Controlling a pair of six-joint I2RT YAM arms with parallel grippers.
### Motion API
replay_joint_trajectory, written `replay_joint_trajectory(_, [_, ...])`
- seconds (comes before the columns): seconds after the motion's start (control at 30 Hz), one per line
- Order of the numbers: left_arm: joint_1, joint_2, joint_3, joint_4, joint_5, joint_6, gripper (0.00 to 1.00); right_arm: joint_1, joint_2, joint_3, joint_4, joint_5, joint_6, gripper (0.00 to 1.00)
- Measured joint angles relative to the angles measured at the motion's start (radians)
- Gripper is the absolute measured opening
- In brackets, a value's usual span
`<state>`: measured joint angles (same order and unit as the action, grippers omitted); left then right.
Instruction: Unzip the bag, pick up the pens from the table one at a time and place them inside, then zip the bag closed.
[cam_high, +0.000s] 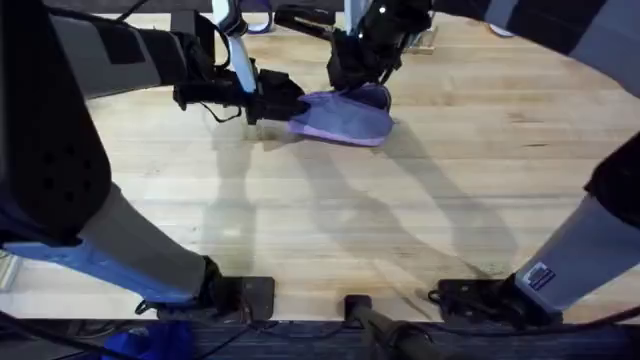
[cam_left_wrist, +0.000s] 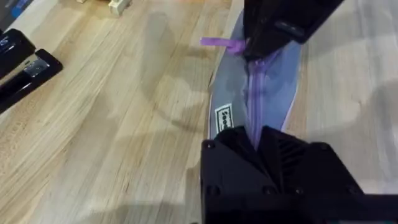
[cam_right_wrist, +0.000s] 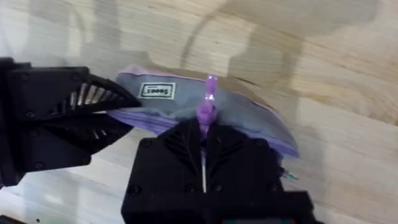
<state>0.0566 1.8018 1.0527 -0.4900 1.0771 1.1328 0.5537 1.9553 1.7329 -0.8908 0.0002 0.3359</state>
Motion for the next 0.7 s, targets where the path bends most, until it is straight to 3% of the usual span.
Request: replay_joint_trajectory(0.7, [-0.008, 0.0, 0.001, -0.06, 0.031, -0.003, 0.042, -0.236, -0.039, 0.0, -0.097, -0.029, 0.0, 0.031])
